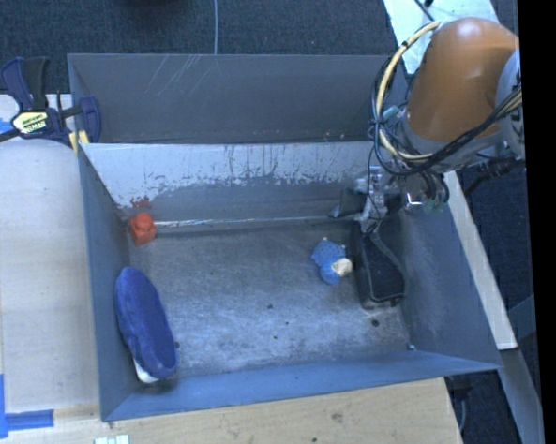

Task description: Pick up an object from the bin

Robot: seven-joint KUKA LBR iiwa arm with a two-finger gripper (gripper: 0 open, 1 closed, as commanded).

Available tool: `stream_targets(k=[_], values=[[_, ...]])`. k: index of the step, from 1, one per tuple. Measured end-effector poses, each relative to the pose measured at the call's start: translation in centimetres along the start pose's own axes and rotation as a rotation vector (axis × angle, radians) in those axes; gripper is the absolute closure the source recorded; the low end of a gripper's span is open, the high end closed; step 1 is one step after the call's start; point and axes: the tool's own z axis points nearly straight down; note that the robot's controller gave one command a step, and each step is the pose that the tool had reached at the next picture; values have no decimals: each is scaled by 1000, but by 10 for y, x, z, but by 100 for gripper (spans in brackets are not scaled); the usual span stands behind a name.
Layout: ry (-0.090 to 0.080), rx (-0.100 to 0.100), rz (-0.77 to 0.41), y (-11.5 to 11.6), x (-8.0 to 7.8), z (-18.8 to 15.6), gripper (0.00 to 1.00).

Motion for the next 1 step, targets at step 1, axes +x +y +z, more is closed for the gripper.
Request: stream_targets(k=[1], values=[[2,0,-447,3,-3,-55,100]])
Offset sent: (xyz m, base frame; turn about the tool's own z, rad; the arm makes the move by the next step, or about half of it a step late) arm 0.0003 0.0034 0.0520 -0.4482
